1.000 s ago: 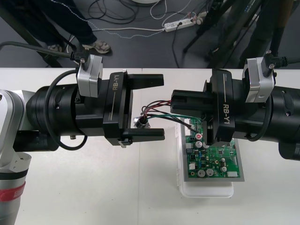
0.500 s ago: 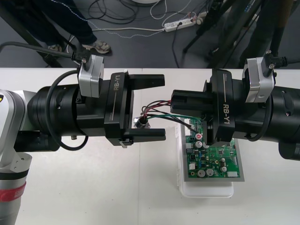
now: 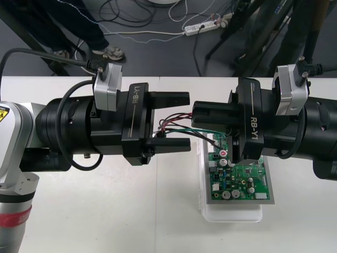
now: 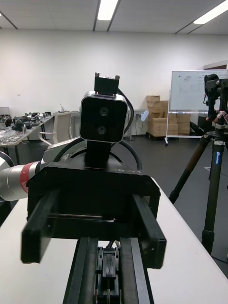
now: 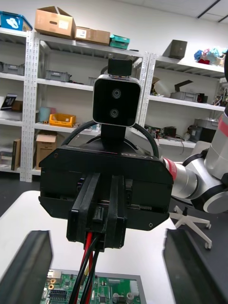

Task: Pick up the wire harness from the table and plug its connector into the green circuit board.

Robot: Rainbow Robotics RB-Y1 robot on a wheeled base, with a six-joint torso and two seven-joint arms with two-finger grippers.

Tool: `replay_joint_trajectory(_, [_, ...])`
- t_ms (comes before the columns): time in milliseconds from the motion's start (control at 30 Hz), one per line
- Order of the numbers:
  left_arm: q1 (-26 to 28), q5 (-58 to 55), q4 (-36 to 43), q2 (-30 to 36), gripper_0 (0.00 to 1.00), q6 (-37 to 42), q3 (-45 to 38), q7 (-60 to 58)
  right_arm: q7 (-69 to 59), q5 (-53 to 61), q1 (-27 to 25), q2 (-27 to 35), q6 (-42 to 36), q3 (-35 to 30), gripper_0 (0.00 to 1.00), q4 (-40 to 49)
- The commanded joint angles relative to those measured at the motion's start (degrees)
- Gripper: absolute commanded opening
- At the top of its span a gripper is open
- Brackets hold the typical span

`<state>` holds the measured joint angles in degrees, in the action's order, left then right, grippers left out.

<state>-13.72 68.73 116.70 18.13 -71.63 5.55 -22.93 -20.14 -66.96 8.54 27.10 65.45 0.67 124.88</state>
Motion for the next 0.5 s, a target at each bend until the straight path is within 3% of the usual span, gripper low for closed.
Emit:
replay_joint_trajectory(33, [-2.5, 0.2, 0.5, -1.3, 0.44, 3.1, 1.2, -2.6, 1.9, -0.2, -0.5, -0.5, -0.8, 0.8, 0.0, 2.1])
replay_joint_trajectory(167, [-2.7, 0.2, 0.5, -1.3, 0.36, 3.2, 1.1, -2.7, 1.9, -0.2, -0.5, -0.6, -0.8, 0.8, 0.0, 2.1])
replay_joint_trajectory(500, [-2.7, 0.5, 0.6, -1.3, 0.36, 3.3, 1.2, -3.1, 1.8, -0.1, -0.5, -0.5, -0.8, 0.8, 0.0, 2.2])
